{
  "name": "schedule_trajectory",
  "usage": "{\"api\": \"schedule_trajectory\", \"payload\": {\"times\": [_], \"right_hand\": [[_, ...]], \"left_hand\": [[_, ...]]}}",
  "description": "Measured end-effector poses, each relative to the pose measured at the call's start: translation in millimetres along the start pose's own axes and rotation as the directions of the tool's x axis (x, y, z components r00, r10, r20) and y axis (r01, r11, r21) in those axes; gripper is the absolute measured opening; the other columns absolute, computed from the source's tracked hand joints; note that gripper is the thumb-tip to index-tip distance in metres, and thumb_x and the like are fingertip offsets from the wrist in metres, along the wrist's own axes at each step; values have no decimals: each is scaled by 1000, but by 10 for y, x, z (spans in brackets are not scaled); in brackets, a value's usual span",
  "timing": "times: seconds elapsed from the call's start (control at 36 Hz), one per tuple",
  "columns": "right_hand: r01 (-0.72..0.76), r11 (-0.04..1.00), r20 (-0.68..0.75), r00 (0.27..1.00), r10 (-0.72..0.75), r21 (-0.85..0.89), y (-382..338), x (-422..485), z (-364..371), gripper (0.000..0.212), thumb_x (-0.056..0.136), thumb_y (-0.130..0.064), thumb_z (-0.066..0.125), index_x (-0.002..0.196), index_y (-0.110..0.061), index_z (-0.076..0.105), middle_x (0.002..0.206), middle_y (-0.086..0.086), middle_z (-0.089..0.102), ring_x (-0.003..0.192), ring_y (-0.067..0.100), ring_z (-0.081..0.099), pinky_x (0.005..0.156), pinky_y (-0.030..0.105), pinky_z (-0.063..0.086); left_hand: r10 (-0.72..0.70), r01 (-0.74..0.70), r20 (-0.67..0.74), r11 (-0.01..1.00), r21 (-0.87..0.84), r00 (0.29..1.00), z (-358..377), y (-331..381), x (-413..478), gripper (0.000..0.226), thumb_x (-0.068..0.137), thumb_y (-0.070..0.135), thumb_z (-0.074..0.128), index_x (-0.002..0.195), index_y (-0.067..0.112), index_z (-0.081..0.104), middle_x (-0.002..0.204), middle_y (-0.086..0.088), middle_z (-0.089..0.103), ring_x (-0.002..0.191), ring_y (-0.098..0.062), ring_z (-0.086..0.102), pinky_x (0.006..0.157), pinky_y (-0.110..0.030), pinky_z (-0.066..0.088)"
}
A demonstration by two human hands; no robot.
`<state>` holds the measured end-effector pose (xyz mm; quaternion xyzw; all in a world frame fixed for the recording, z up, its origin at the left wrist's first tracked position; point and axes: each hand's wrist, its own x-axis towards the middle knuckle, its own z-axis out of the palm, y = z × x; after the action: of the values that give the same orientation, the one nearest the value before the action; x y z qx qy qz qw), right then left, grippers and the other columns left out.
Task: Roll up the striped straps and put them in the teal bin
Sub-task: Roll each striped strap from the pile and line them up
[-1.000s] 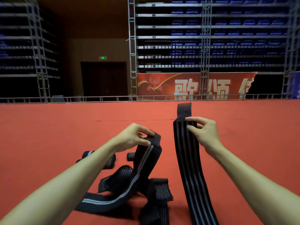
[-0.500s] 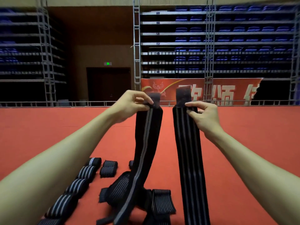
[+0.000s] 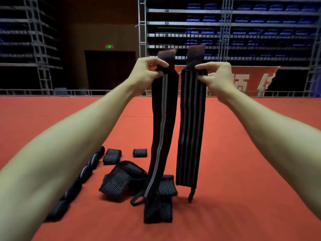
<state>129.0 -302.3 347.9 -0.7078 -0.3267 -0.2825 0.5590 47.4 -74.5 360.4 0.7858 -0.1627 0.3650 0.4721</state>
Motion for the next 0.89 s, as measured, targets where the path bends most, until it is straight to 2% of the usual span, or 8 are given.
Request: {"api": "schedule_trajectory", "payload": {"times": [0.06,0.14,0.25,0.42,0.53,0.69,0.81,0.89], "right_hand": [[-5,1000,-21,1000,5,-1,-3,0,-65,32,79,0,73,90,-30,76,94,-3,76,87,14,73,87,38,59],[8,1000,-52,999,-7,11,-75,17,-177,32,81,3,70,98,-24,76,97,-2,75,86,15,73,87,34,59],[30,999,-76,997,-32,-20,-147,38,-307,30,81,1,70,102,-20,77,87,-9,72,77,0,68,83,23,56],[15,999,-118,993,-19,-39,-150,121,-524,29,79,-2,72,99,-23,76,97,-4,74,91,6,70,84,21,56],[-8,999,-172,985,14,36,-127,137,-604,27,81,-2,72,93,-26,75,96,-3,74,89,6,71,79,19,56],[-42,995,-182,982,58,88,-15,40,-540,24,81,0,70,93,-20,75,89,-4,74,82,4,70,76,16,54],[-68,994,-197,977,83,81,45,10,-511,23,80,-4,72,94,-21,76,92,-4,74,88,6,71,78,17,54],[-81,994,-211,973,94,70,68,17,-513,25,79,-3,72,96,-20,77,96,-3,74,92,6,70,84,19,56]], "left_hand": [[16,-16,-15,999,29,1000,41,51,54,38,85,-11,61,90,24,74,99,1,72,102,-17,67,96,-39,54],[39,-38,-23,998,44,999,88,183,152,33,87,-12,59,98,16,73,88,12,65,80,4,63,77,-19,52],[94,-91,-54,994,61,994,171,343,238,30,88,-16,56,108,2,71,71,18,53,58,11,56,62,-9,45],[106,-106,-35,994,5,994,132,474,398,39,85,-12,60,91,24,73,108,1,68,100,-15,69,79,-27,58],[117,-118,-27,992,-37,993,141,596,459,37,86,-10,60,91,24,73,112,-2,68,102,-20,69,77,-29,58],[33,-29,74,997,-65,997,401,407,278,33,88,-13,58,96,16,72,108,-3,69,93,-15,72,72,-21,56],[4,1,107,999,-48,994,586,253,134,27,89,-15,56,107,1,68,93,1,66,70,-2,68,57,-14,51],[-1,7,87,998,-68,996,678,185,138,27,87,-13,60,99,8,70,97,-3,68,80,-10,69,66,-19,55]]}}
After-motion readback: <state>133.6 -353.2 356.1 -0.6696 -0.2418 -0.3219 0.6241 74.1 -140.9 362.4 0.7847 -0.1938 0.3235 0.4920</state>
